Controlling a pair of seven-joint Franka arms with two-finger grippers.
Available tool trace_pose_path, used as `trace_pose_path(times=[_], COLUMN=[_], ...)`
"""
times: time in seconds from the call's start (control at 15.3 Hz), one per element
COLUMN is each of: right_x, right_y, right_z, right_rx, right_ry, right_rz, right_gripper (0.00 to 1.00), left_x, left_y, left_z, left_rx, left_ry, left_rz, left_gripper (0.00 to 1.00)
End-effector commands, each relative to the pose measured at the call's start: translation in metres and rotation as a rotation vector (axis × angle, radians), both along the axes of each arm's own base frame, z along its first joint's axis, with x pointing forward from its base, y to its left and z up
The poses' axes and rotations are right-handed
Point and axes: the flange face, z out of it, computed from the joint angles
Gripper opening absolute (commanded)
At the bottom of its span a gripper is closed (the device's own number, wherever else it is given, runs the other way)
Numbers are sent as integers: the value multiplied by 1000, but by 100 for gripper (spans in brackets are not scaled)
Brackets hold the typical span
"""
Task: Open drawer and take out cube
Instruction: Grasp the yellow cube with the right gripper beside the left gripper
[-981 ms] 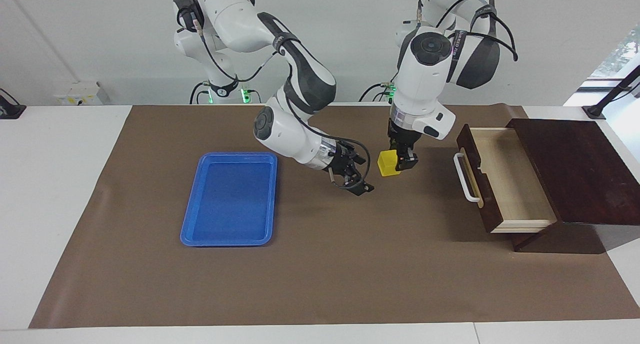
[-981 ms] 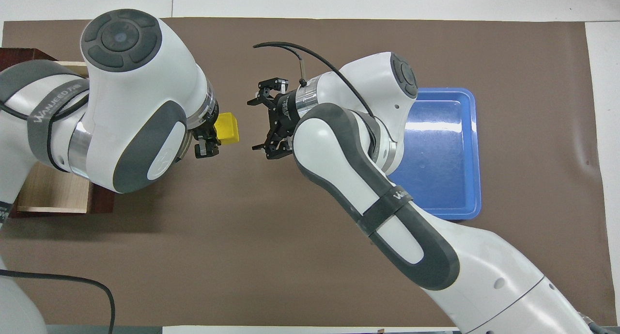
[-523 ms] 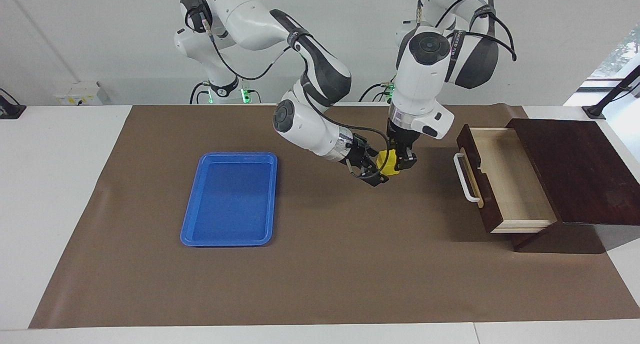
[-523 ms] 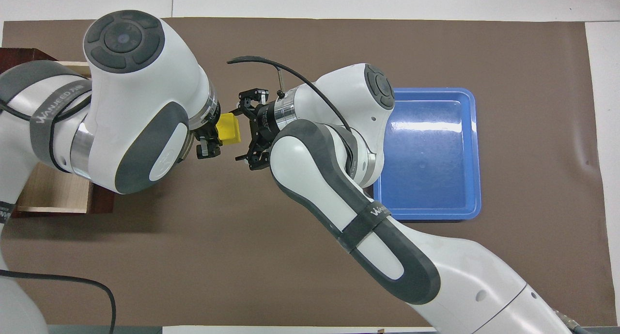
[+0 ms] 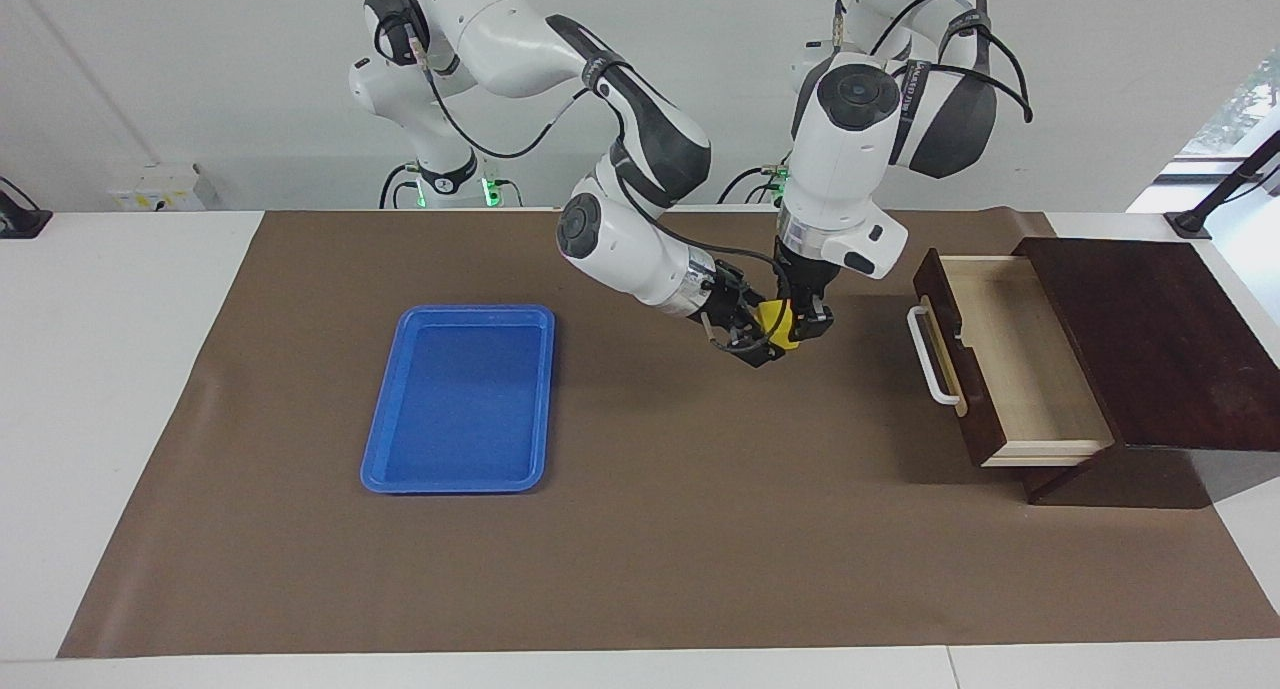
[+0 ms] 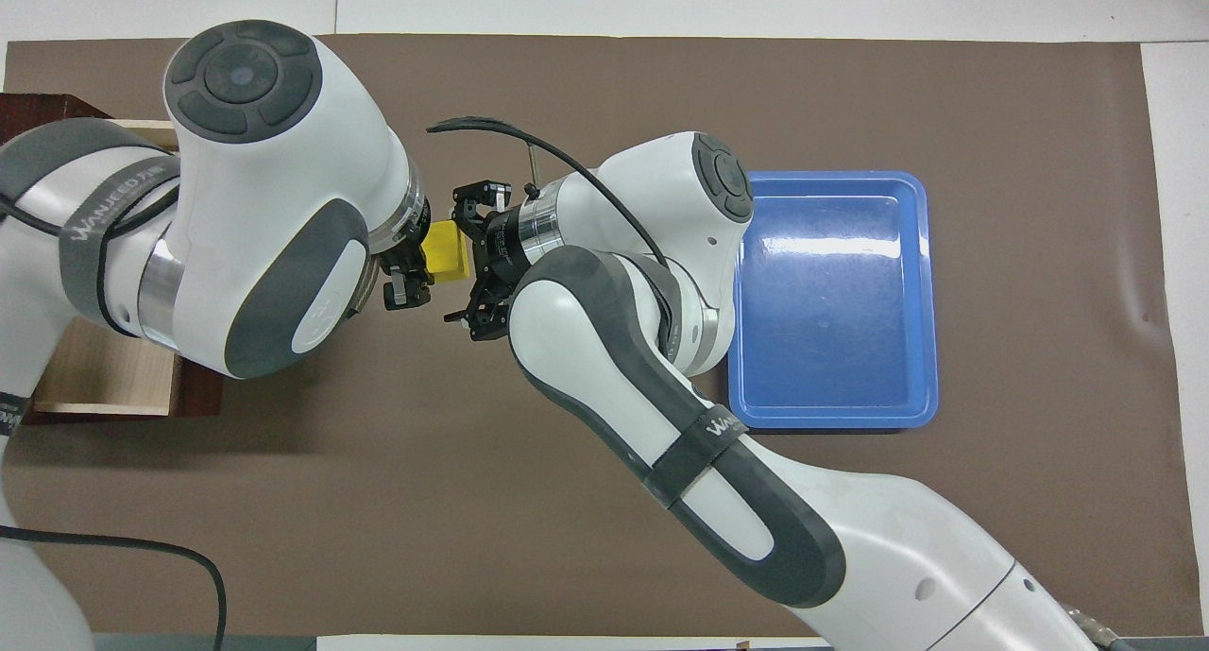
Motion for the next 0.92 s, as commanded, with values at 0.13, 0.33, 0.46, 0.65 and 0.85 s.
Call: trace_pose_path(times=[0.13,0.33,0.46,0.65,0.85], right_x=[0,-1,1,4,8], right_y=[2,3,3,-1,-6], right_z=[9,9,10,11,11], right_rx=[-11,-14,-13,-11,-10], right_ry=[-4,-9,-23,-24,-27], right_rz=[-11,-10,-24,-35,-42], right_gripper=[100,84,0,0,0], left_x=[2,2,3,3,3], left_y=[-3,-3,-4,-3,-4], left_z=[1,0,1,1,2], left_rx=[5,5,2,3,3], left_ry=[-21,-21,-26,-27,-30], left_rz=[9,9,9,8,2], left_gripper=[0,0,0,0,0])
